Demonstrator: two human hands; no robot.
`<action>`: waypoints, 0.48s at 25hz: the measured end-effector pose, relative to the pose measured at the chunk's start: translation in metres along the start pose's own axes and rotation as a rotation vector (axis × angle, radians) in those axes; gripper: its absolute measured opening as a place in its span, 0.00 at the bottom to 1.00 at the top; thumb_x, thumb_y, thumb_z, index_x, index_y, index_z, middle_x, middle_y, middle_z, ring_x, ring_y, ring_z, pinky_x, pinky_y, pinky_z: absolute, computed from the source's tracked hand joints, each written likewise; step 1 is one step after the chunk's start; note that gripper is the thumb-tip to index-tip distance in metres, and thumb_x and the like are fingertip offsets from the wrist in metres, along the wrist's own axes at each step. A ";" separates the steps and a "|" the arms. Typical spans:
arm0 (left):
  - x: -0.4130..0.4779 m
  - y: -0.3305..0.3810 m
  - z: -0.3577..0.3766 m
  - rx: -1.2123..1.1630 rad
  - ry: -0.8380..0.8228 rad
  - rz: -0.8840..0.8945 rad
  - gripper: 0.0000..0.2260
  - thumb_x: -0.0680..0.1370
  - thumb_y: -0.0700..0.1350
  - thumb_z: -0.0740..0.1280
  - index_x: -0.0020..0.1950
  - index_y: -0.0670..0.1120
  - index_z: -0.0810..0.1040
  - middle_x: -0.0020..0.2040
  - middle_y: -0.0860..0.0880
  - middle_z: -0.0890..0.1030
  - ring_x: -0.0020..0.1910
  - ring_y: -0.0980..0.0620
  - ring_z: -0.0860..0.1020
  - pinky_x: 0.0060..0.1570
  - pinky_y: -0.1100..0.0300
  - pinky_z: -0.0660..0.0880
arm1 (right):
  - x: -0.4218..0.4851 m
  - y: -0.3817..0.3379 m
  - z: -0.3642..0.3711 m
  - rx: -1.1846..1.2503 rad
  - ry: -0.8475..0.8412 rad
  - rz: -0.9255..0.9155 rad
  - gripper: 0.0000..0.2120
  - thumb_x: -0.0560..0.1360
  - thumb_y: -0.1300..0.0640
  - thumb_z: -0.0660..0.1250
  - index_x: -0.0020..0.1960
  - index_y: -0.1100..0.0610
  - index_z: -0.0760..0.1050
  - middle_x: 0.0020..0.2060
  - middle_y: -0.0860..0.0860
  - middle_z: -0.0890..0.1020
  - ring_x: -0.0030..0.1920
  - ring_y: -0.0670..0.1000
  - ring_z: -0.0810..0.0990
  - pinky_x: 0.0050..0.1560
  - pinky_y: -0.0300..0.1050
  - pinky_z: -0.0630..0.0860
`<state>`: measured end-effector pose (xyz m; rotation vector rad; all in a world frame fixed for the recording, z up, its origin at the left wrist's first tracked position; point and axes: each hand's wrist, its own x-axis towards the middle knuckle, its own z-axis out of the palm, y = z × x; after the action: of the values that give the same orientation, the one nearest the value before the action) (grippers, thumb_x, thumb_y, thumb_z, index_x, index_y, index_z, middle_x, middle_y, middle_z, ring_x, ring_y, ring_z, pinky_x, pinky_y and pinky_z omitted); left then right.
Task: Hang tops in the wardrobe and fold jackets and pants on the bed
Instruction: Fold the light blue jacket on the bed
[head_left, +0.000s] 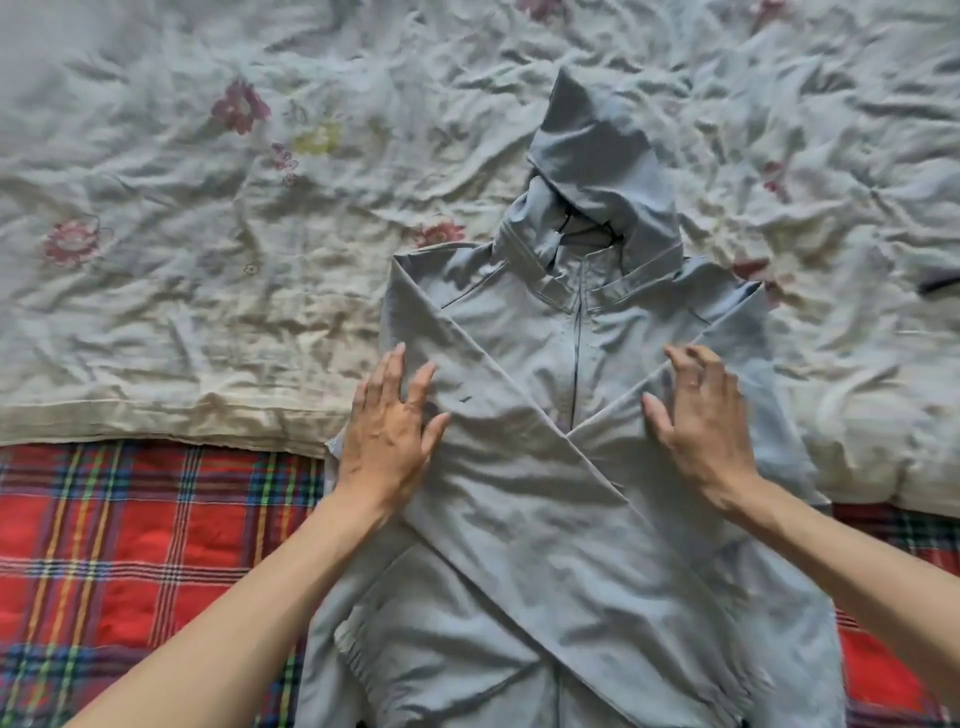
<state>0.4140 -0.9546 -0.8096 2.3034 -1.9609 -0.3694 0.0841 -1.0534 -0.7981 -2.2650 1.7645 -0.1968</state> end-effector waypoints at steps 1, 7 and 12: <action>0.007 0.016 0.000 0.002 0.011 0.024 0.26 0.79 0.59 0.55 0.71 0.46 0.71 0.74 0.38 0.67 0.71 0.39 0.66 0.71 0.44 0.64 | 0.008 0.012 0.000 0.048 -0.067 0.076 0.29 0.75 0.43 0.58 0.69 0.60 0.70 0.63 0.61 0.71 0.60 0.63 0.72 0.62 0.59 0.70; 0.092 0.121 -0.010 -0.351 -0.103 -0.096 0.14 0.79 0.56 0.67 0.57 0.46 0.76 0.50 0.49 0.77 0.51 0.47 0.76 0.51 0.54 0.73 | 0.098 0.014 -0.033 0.238 -0.058 -0.125 0.12 0.79 0.55 0.65 0.62 0.54 0.77 0.50 0.53 0.78 0.46 0.54 0.79 0.44 0.49 0.77; 0.149 0.162 0.011 -0.572 -0.213 -0.268 0.08 0.74 0.52 0.73 0.44 0.50 0.78 0.42 0.48 0.83 0.44 0.47 0.82 0.50 0.51 0.78 | 0.174 -0.025 -0.026 -0.083 -0.246 -0.270 0.19 0.79 0.46 0.64 0.67 0.50 0.72 0.51 0.61 0.82 0.51 0.63 0.81 0.45 0.52 0.72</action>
<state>0.2777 -1.1277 -0.8017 2.1902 -1.3585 -1.0778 0.1446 -1.2185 -0.7755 -2.4593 1.3677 0.1035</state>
